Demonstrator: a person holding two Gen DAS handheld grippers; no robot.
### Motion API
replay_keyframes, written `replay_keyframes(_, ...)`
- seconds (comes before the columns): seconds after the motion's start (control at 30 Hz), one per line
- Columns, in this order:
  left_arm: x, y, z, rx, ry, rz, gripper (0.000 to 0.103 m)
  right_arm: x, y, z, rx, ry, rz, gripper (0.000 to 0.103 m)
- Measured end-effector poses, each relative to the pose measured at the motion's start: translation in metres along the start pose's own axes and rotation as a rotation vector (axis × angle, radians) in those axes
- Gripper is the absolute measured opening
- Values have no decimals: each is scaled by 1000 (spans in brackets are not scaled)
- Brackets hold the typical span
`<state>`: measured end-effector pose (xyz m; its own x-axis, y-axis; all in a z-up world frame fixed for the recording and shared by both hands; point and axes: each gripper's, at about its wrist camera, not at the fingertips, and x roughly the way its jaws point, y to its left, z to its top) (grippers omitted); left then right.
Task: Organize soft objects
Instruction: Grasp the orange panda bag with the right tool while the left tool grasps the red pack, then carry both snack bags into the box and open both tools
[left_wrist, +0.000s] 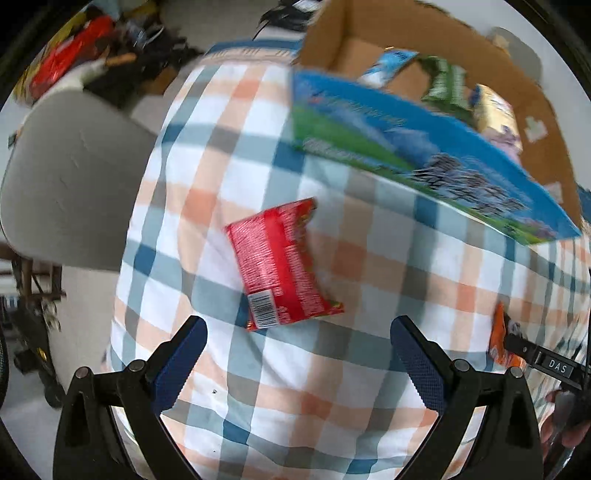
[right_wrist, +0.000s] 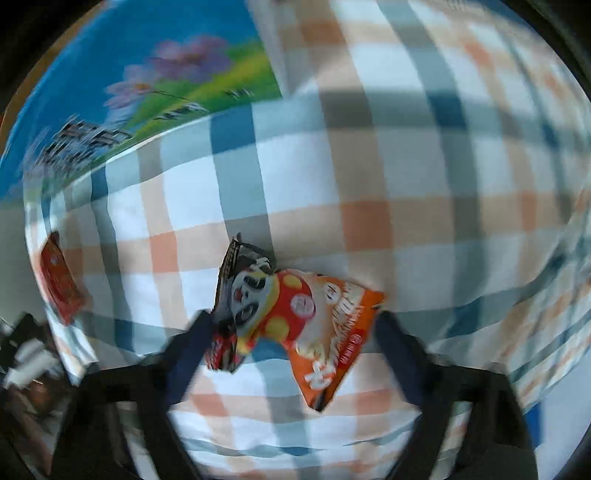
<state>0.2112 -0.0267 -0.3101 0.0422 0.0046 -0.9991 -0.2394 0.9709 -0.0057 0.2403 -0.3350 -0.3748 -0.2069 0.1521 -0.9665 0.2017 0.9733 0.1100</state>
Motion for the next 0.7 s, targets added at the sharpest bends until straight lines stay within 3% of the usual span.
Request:
replay_keyframes(0.27,34,30,24,-110,101,-92,102,6,0,-5,44,-6,-33,60)
replay_keyframes(0.5,73,14,42,-39,182,-88,100,-9,7,-9,29,-16,-46,44)
replay_keyframes(0.53,79,12,42,-34,192,-83,95,-12,7,-10,32,-21,-34,43)
replay_keyframes(0.6,89,9,41,-27,208,-66,62,-18,6,-14,33,-24,-12,39)
replay_keyframes(0.7,84,6,35,4,171,-54,50,-28,8,-17,24,-34,3,33)
